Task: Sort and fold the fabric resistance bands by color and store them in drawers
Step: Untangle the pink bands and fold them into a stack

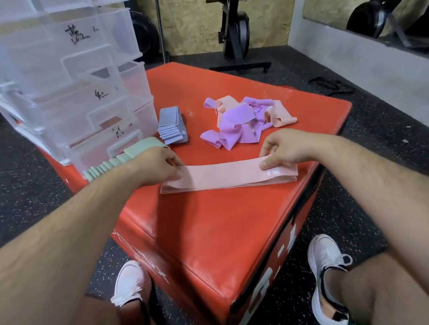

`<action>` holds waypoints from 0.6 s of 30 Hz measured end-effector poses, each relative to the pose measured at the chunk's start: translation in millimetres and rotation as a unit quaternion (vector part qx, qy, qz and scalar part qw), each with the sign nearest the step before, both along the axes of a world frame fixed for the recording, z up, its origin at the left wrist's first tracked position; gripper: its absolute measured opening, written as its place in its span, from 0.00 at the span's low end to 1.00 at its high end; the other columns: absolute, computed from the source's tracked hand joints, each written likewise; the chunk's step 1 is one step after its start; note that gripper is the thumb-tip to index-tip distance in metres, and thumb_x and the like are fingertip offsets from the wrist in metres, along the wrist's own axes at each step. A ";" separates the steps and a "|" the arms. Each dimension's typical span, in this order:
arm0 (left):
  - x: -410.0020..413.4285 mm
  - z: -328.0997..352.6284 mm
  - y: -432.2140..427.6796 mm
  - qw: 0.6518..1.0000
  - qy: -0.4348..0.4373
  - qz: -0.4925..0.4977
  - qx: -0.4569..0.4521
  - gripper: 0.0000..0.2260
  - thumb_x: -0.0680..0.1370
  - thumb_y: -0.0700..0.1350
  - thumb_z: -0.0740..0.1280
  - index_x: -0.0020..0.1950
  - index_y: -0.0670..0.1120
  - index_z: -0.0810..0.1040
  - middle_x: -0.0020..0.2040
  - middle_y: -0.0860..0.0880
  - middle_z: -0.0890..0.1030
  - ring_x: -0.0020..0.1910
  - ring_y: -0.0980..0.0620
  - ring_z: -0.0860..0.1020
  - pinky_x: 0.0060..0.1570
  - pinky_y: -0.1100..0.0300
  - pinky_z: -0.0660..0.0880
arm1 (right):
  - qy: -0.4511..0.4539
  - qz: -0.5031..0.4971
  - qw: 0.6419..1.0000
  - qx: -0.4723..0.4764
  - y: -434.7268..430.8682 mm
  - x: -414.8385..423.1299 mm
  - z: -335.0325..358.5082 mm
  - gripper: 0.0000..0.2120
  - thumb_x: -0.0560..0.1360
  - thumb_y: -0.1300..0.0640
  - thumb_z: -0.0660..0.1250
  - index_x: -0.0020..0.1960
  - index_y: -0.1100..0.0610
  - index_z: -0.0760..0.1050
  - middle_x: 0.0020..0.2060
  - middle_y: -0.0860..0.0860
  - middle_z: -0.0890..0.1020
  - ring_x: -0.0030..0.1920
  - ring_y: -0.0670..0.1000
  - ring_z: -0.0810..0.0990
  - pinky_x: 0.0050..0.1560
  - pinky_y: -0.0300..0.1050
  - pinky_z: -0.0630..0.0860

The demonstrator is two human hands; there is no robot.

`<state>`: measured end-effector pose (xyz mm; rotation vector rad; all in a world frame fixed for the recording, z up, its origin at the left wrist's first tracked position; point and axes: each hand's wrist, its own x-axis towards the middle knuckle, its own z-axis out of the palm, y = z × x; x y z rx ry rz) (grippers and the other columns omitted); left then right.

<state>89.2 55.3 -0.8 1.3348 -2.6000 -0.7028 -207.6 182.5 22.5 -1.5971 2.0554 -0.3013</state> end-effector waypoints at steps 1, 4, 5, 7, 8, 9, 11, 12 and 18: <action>-1.0 -0.9 -0.4 1.000 -0.010 0.000 -0.003 0.07 0.73 0.44 0.75 0.50 0.51 0.84 0.49 0.52 0.81 0.51 0.52 0.78 0.47 0.63 0.69 | 0.001 -0.002 1.000 0.005 -1.4 -0.3 -2.4 0.10 0.71 0.52 0.78 0.49 0.53 0.82 0.40 0.44 0.80 0.40 0.43 0.77 0.37 0.39 0.69; -3.6 -4.5 -2.0 0.999 -0.037 0.005 -0.012 0.08 0.73 0.43 0.74 0.51 0.49 0.85 0.49 0.51 0.82 0.51 0.52 0.78 0.48 0.62 0.70 | 0.005 -0.012 1.000 0.013 -3.4 -5.0 -5.4 0.12 0.69 0.51 0.79 0.49 0.52 0.81 0.41 0.44 0.80 0.40 0.44 0.77 0.38 0.40 0.69; -4.4 -5.8 -1.8 0.999 -0.044 0.006 -0.017 0.08 0.72 0.43 0.73 0.51 0.49 0.85 0.49 0.51 0.82 0.51 0.52 0.78 0.49 0.62 0.71 | 0.009 -0.014 1.000 0.014 -4.0 -7.6 -6.3 0.13 0.69 0.50 0.80 0.49 0.52 0.80 0.41 0.44 0.79 0.40 0.44 0.76 0.38 0.40 0.68; -5.2 -8.1 -2.4 0.999 -0.049 0.011 -0.015 0.07 0.72 0.44 0.73 0.50 0.50 0.84 0.48 0.52 0.82 0.50 0.52 0.78 0.50 0.61 0.73 | 0.013 -0.012 1.000 0.020 -4.2 -12.9 -7.5 0.13 0.69 0.50 0.80 0.49 0.51 0.80 0.41 0.44 0.79 0.40 0.44 0.77 0.38 0.40 0.69; -5.0 -9.1 -3.4 0.999 -0.049 0.012 -0.010 0.07 0.72 0.45 0.74 0.49 0.51 0.83 0.47 0.53 0.82 0.50 0.52 0.78 0.51 0.60 0.74 | 0.008 -0.012 1.000 0.024 -3.9 -15.2 -8.2 0.13 0.69 0.51 0.80 0.50 0.51 0.80 0.41 0.45 0.80 0.40 0.45 0.77 0.38 0.41 0.70; -5.1 -10.0 -4.3 0.999 -0.050 0.011 -0.007 0.06 0.71 0.46 0.74 0.48 0.52 0.83 0.47 0.53 0.82 0.49 0.52 0.79 0.52 0.58 0.75 | -0.003 -0.013 0.999 0.029 -3.5 -17.2 -9.0 0.13 0.69 0.52 0.79 0.50 0.51 0.80 0.41 0.46 0.80 0.40 0.46 0.78 0.38 0.41 0.71; -5.7 -11.5 -6.0 0.998 -0.062 0.002 -0.017 0.06 0.71 0.48 0.74 0.46 0.54 0.81 0.47 0.53 0.81 0.50 0.52 0.78 0.53 0.57 0.76 | -0.021 -0.020 0.999 0.035 -2.5 -20.6 -9.8 0.13 0.70 0.56 0.78 0.52 0.53 0.79 0.43 0.49 0.81 0.38 0.47 0.79 0.34 0.40 0.74; -6.3 -11.7 -6.6 0.997 -0.074 -0.005 -0.036 0.05 0.71 0.49 0.74 0.45 0.55 0.81 0.47 0.54 0.80 0.50 0.52 0.78 0.53 0.56 0.75 | -0.023 -0.022 0.999 0.036 -1.5 -21.7 -9.5 0.13 0.71 0.58 0.78 0.52 0.53 0.79 0.43 0.49 0.81 0.38 0.47 0.79 0.31 0.38 0.73; -22.1 -12.3 6.0 0.990 -0.073 -0.094 -0.081 0.14 0.70 0.63 0.69 0.51 0.58 0.79 0.51 0.53 0.77 0.54 0.51 0.76 0.56 0.59 0.71 | -0.001 -0.005 0.999 0.044 2.0 -23.5 -9.0 0.10 0.70 0.55 0.79 0.49 0.50 0.82 0.46 0.45 0.83 0.42 0.46 0.80 0.40 0.39 0.72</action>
